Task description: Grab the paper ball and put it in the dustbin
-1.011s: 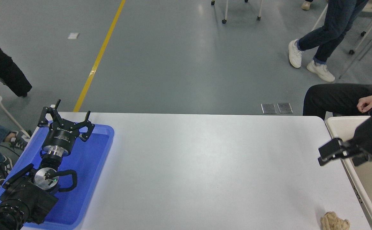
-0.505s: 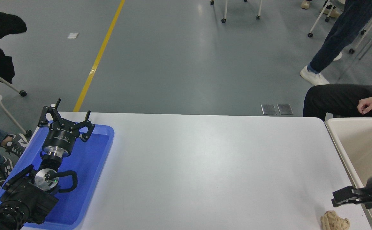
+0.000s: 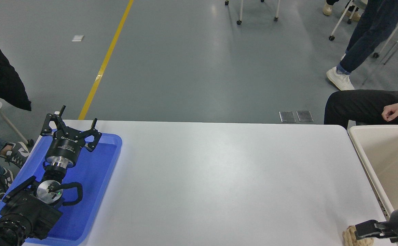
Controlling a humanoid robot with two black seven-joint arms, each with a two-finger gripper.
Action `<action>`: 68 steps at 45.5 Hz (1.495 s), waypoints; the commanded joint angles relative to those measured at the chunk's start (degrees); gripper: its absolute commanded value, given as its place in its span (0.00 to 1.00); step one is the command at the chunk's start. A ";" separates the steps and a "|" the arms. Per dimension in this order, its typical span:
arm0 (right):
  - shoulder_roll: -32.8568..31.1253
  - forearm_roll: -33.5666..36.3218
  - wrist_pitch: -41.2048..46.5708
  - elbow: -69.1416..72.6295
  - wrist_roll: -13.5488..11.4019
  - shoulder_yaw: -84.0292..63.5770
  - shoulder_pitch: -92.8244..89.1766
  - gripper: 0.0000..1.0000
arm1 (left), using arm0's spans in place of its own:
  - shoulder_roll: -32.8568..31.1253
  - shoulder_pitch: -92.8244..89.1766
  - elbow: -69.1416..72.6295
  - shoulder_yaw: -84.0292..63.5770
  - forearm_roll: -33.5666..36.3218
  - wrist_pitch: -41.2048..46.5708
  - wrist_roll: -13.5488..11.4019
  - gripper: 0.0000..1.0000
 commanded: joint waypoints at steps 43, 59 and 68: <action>0.74 -0.74 -6.06 -3.66 1.23 4.95 -7.29 0.00 | -0.09 -0.09 0.00 0.00 0.00 0.00 0.00 1.00; -10.16 -2.41 0.26 11.19 1.23 -8.57 19.85 0.00 | -0.18 -0.18 0.00 0.00 0.00 0.00 0.09 1.00; -9.64 -2.33 6.50 16.29 1.15 -24.56 43.15 0.00 | -0.18 -0.18 0.00 0.00 0.00 0.00 0.09 1.00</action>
